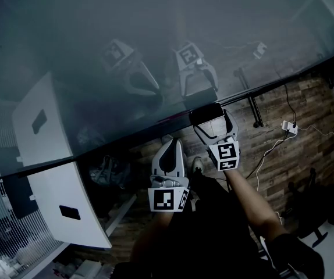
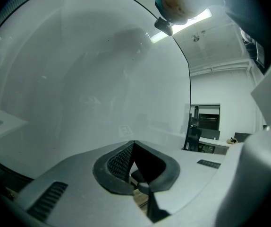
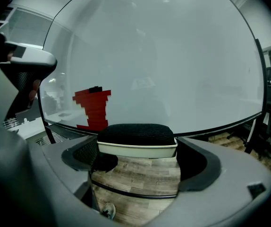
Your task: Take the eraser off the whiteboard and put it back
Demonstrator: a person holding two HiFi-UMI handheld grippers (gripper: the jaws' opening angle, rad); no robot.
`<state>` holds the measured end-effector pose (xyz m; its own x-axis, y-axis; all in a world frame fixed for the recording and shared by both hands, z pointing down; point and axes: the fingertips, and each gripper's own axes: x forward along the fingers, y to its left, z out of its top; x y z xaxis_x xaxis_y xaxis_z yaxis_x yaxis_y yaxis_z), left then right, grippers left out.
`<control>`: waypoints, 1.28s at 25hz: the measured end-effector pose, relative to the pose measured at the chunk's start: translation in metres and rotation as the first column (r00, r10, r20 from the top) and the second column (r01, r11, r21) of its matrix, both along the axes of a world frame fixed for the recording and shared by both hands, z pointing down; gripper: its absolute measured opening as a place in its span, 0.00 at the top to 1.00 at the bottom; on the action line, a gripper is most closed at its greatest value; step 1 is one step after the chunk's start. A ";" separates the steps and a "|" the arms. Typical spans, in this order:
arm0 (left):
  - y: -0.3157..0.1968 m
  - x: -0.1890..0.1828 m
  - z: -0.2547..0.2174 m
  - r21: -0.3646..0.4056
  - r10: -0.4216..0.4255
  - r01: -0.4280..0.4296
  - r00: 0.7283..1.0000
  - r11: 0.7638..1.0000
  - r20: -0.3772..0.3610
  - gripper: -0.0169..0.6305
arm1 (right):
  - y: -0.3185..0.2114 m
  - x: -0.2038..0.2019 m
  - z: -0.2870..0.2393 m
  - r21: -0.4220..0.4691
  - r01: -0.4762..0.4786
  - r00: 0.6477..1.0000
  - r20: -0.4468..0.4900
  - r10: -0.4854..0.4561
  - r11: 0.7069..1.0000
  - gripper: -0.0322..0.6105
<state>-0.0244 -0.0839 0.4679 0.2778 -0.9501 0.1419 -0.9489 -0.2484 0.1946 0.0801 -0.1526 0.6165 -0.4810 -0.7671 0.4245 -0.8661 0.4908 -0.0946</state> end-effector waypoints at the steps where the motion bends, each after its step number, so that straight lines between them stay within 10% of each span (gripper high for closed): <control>1: 0.000 0.000 0.000 -0.001 -0.001 0.001 1.000 1.000 -0.001 0.97 | 0.000 0.000 0.000 0.000 0.001 1.000 0.000 -0.001 1.000 0.14; 32: 0.008 0.003 -0.002 0.005 0.000 0.000 1.000 1.000 -0.017 0.97 | 0.011 0.011 -0.006 0.017 -0.007 1.000 0.006 0.007 1.000 0.14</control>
